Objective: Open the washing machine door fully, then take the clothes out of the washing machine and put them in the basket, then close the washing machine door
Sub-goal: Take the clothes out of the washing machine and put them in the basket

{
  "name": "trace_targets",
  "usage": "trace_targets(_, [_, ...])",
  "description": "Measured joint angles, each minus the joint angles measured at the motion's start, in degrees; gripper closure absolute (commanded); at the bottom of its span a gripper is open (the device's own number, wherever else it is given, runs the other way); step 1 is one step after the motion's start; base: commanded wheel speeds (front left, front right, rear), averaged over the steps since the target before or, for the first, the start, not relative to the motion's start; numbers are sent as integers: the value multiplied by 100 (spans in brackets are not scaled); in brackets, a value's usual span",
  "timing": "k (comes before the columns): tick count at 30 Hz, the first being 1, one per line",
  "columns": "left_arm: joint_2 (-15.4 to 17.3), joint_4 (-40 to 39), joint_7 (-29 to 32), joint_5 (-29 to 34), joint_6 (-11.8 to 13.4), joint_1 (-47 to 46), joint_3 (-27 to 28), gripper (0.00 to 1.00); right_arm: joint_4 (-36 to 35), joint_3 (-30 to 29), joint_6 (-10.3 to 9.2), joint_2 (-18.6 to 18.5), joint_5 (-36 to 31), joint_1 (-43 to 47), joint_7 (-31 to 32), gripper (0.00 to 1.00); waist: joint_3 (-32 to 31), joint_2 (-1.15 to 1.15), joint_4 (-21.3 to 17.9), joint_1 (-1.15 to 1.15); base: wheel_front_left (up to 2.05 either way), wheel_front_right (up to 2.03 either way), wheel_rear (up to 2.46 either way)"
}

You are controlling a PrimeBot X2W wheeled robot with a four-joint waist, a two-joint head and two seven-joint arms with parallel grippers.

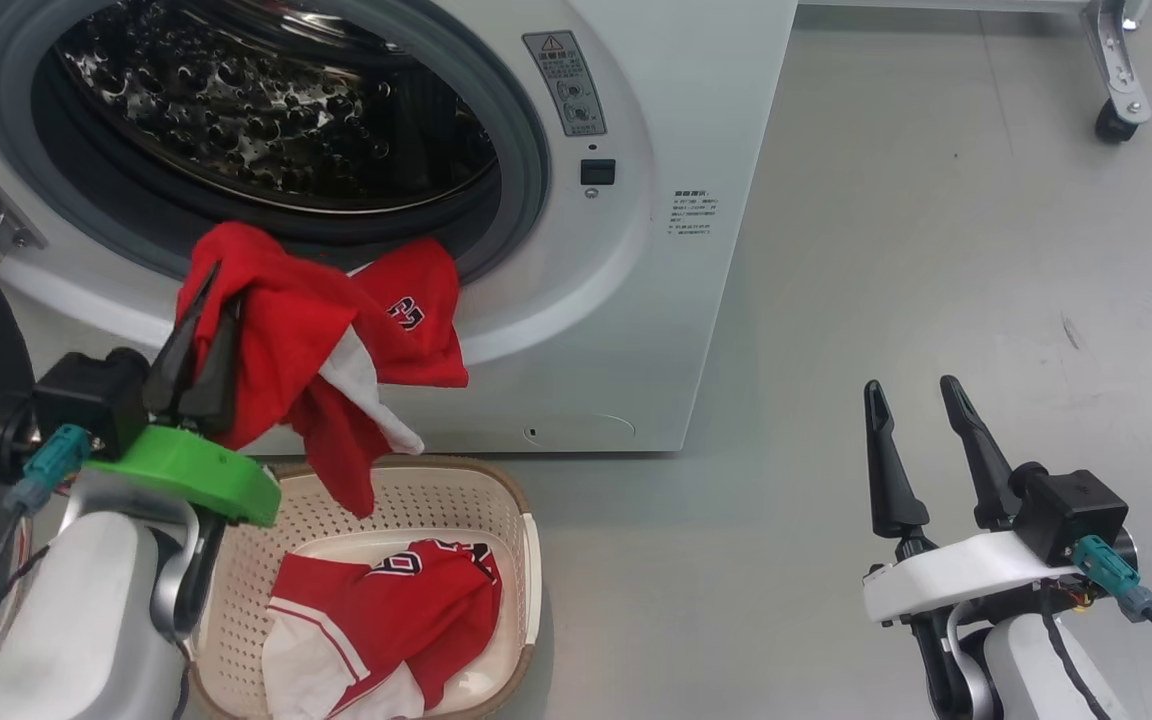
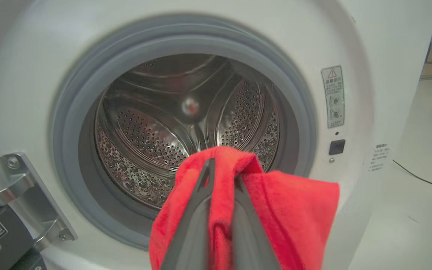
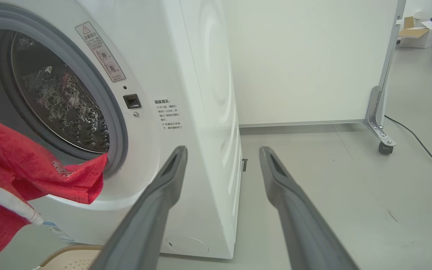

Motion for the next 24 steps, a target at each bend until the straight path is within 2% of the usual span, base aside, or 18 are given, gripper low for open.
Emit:
trace_targets(10, [31, 344, 249, -16, 0, 570, -126, 100, -66, 52, 18, 4, -89, -16, 0, 0, 306, 0, -41, 0, 0, 0, 0])
trace_targets(24, [103, 934, 379, -14, -4, 692, -249, 100, -129, 149, 43, 8, -197, -208, 0, 0, 821, 0, -303, 0, 0, 0, 0])
